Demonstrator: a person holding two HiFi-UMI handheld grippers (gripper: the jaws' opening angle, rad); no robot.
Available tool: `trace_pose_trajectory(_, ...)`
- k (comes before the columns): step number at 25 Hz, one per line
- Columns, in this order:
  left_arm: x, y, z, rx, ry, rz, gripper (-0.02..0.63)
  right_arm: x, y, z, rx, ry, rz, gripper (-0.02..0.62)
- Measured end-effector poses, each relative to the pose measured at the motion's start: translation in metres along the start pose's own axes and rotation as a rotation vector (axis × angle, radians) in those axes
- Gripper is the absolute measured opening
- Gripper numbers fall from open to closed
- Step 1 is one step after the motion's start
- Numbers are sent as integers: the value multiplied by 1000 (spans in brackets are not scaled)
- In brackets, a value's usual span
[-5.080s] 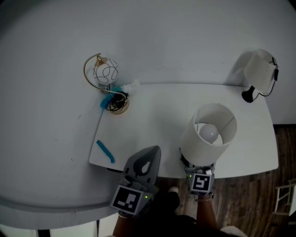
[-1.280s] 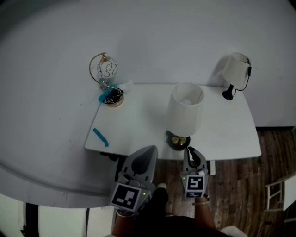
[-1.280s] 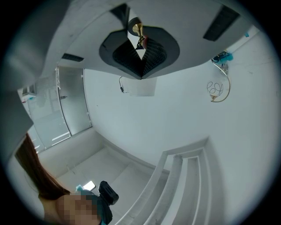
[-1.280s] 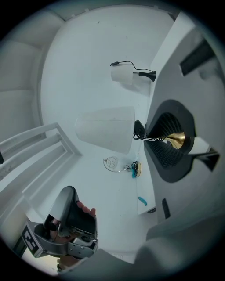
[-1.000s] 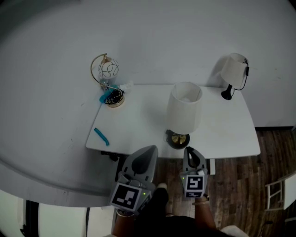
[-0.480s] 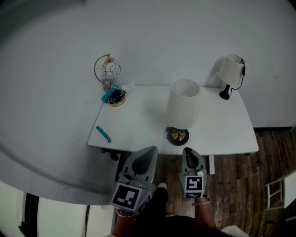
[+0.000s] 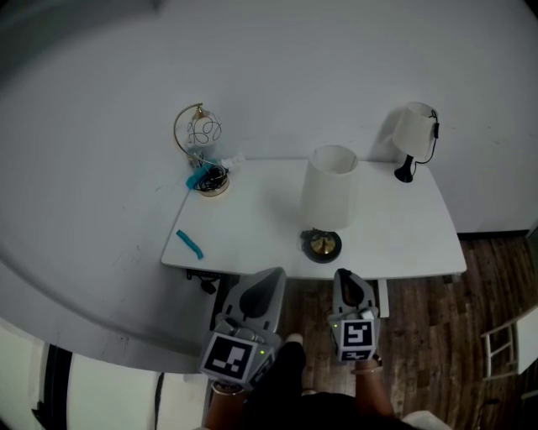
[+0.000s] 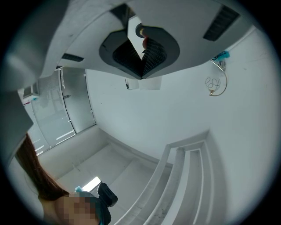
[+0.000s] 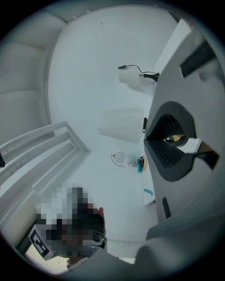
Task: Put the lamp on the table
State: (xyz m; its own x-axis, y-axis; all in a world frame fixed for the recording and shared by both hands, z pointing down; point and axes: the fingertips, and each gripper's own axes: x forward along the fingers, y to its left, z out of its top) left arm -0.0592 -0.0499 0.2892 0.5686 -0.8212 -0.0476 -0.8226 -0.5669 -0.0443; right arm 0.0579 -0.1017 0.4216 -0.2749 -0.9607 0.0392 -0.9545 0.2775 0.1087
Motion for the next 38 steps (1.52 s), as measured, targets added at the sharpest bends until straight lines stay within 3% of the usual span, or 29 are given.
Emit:
trace_pose_trajectory(15,-12,-18,1,7,7,-22,3,-35,-21,15,-26,12,-58,-3)
trace_pose_trajectory(30,-26,-52,13,26,-15,-48,3,-86,-27,61,3,-65,-36,-3)
trace_pose_trajectory(38,-38,-70,17,27,-19,-49,3,-114,-20,90,-47,-128,-16,-3)
